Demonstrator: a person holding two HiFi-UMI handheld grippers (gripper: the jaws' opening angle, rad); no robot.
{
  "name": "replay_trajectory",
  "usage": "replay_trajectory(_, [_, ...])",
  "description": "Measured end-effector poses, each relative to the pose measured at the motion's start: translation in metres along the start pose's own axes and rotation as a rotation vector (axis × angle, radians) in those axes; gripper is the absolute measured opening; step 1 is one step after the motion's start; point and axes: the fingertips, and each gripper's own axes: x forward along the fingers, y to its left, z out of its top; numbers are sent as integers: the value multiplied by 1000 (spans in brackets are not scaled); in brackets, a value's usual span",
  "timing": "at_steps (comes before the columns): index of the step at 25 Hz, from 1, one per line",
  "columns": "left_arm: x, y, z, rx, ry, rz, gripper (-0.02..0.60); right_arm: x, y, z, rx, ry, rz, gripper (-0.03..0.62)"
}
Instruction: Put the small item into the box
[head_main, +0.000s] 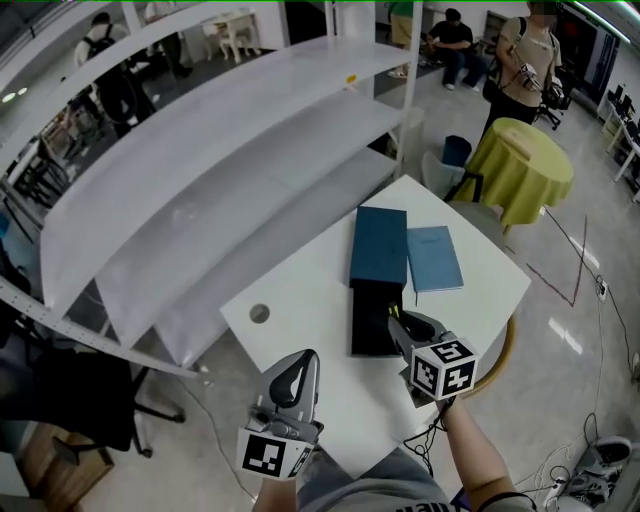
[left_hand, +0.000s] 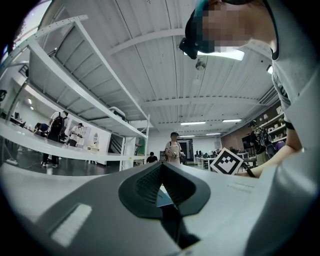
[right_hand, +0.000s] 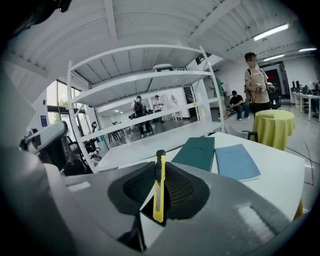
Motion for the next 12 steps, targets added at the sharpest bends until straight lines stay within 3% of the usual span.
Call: replay_trajectory(12, [-10, 9, -7, 4, 19, 99, 17, 60, -24, -38, 118, 206, 16, 63])
